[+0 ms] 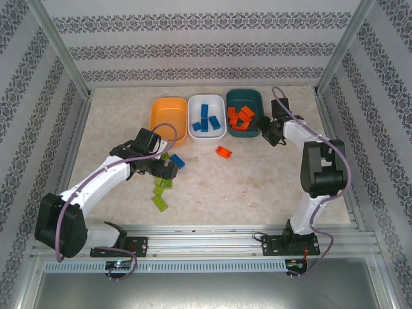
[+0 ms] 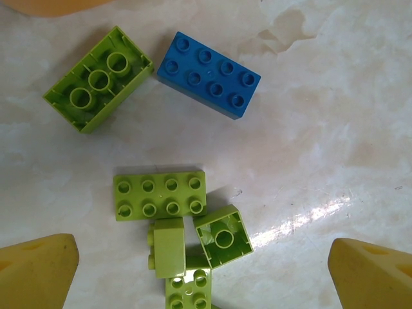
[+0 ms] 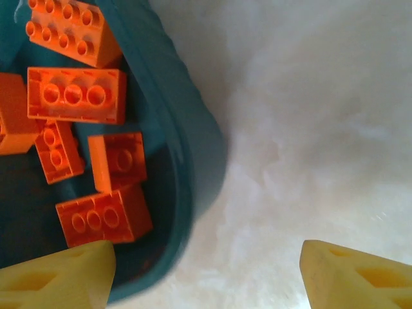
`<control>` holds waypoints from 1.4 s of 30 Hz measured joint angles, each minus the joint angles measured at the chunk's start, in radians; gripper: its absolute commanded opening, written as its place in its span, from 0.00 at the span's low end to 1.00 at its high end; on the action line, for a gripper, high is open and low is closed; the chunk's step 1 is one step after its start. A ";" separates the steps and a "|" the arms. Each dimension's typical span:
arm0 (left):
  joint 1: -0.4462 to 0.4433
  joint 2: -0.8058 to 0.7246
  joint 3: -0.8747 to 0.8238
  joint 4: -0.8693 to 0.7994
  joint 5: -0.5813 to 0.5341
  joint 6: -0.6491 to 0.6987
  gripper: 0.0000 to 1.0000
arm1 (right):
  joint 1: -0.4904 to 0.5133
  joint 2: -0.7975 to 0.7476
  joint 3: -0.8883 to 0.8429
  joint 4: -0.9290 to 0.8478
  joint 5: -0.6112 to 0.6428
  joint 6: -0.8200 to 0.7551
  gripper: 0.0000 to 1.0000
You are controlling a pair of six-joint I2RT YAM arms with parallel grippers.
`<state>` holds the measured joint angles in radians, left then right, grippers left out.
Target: Sort the legos into containers by color
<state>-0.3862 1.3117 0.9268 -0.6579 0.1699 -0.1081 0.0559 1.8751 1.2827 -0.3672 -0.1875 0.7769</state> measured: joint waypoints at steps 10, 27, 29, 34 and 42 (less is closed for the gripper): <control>0.000 0.019 0.000 0.000 -0.014 0.000 1.00 | 0.000 0.110 0.035 0.076 -0.061 0.011 0.34; 0.000 0.036 0.000 0.000 -0.013 0.001 1.00 | -0.028 -0.132 -0.304 0.102 -0.007 -0.045 0.32; 0.000 0.036 0.000 0.000 -0.013 0.001 1.00 | -0.042 -0.163 -0.324 0.092 -0.003 -0.048 0.43; 0.000 0.036 0.000 -0.001 -0.013 0.002 1.00 | -0.056 -0.312 -0.367 0.046 0.026 -0.084 0.57; 0.000 0.036 0.001 0.000 -0.013 0.003 1.00 | 0.117 -0.525 -0.317 -0.055 0.041 -0.225 0.66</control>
<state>-0.3862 1.3476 0.9276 -0.6582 0.1570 -0.1047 0.1726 1.3502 0.9657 -0.4221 -0.1467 0.5522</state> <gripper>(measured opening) 0.999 0.658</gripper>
